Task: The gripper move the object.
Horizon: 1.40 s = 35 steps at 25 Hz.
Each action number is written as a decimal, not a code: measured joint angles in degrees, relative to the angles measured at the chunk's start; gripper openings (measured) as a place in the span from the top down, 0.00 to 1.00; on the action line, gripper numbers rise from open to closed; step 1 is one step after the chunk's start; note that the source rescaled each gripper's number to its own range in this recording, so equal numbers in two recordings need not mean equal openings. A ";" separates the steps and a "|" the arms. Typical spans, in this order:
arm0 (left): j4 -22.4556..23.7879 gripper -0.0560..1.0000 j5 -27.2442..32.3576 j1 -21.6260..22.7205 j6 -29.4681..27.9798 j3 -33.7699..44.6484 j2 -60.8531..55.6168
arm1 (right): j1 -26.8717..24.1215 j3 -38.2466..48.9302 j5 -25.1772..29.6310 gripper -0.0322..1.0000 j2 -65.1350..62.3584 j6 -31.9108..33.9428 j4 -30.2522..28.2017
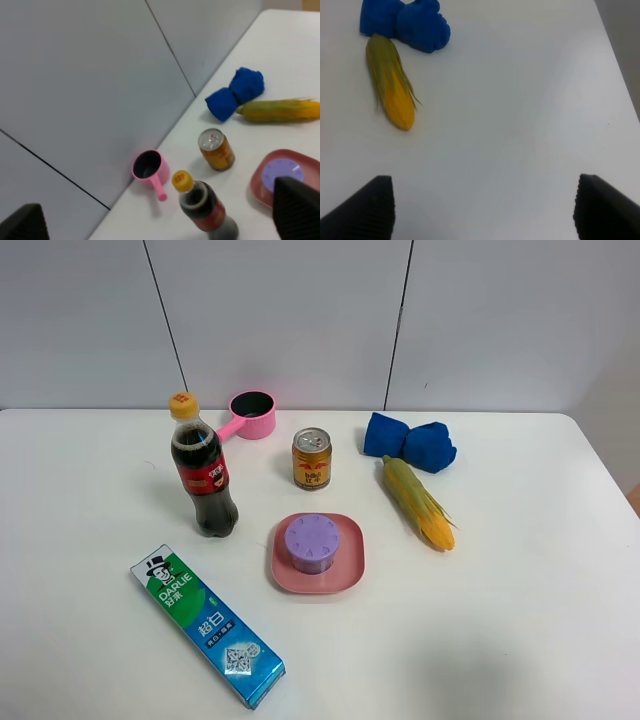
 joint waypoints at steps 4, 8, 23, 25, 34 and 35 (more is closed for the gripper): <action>4.04 0.19 0.14 -0.06 2.21 0.00 -4.52 | 0.00 0.00 0.00 0.00 0.00 0.00 0.00; 8.24 0.19 0.32 -0.06 2.39 -0.04 -8.55 | 0.00 0.00 0.00 0.00 0.00 0.00 0.00; 6.24 0.24 0.69 27.65 0.17 3.09 -20.38 | 0.00 0.00 0.00 0.00 0.00 0.00 0.00; 5.47 0.25 0.69 31.99 -0.96 7.31 -23.48 | 0.00 0.00 0.00 0.00 0.00 0.00 0.00; 3.94 0.25 -1.13 48.28 -17.27 35.44 -38.36 | 0.00 0.00 0.00 0.00 0.00 0.00 0.00; 3.81 0.25 -2.67 49.31 -18.63 38.76 -40.47 | 0.00 0.00 0.00 0.00 0.00 0.00 0.00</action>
